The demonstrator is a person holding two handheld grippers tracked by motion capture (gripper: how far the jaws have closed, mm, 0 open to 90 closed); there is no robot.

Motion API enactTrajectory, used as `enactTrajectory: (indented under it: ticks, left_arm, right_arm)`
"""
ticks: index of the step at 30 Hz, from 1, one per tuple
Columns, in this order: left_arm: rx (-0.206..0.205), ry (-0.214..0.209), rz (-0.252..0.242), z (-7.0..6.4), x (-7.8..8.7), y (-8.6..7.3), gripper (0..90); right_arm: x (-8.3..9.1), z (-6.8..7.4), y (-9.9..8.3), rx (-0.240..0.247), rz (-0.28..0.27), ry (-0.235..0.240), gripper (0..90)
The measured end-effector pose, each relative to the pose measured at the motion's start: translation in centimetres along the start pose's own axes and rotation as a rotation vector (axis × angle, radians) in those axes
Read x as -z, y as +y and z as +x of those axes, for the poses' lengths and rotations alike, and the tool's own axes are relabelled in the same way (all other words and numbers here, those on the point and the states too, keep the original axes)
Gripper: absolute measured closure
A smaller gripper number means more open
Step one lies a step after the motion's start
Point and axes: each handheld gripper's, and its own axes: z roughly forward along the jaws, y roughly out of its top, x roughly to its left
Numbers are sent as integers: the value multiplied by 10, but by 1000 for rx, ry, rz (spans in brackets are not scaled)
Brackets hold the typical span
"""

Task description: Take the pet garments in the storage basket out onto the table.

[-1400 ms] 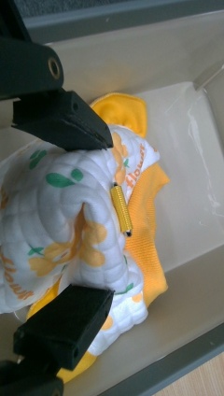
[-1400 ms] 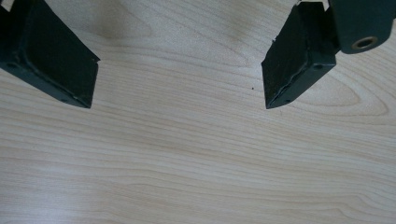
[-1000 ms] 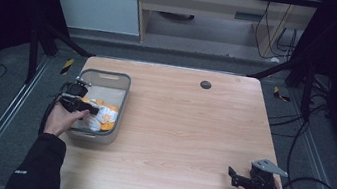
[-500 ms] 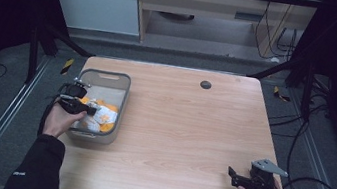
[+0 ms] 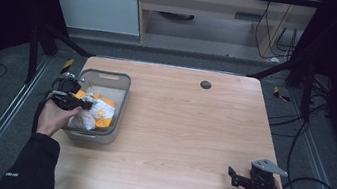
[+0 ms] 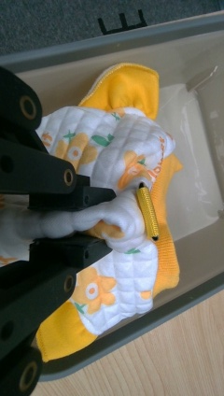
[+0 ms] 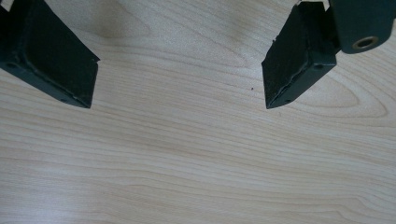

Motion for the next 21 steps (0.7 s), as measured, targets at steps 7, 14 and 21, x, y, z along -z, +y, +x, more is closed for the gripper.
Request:
enactTrajectory:
  ticks: [7, 14, 21]
  left_arm:
    - [-3, 8, -40, 1, 15, 3, 780]
    - [-14, 10, -80, -2, 29, 7, 780]
    - [-28, 14, -105, -5, 44, 10, 780]
  right_arm:
    - [0, 0, 0, 0, -1, 0, 105]
    - [0, 0, 0, 0, -1, 0, 105]
    - [0, 0, 0, 7, -4, -6, 106]
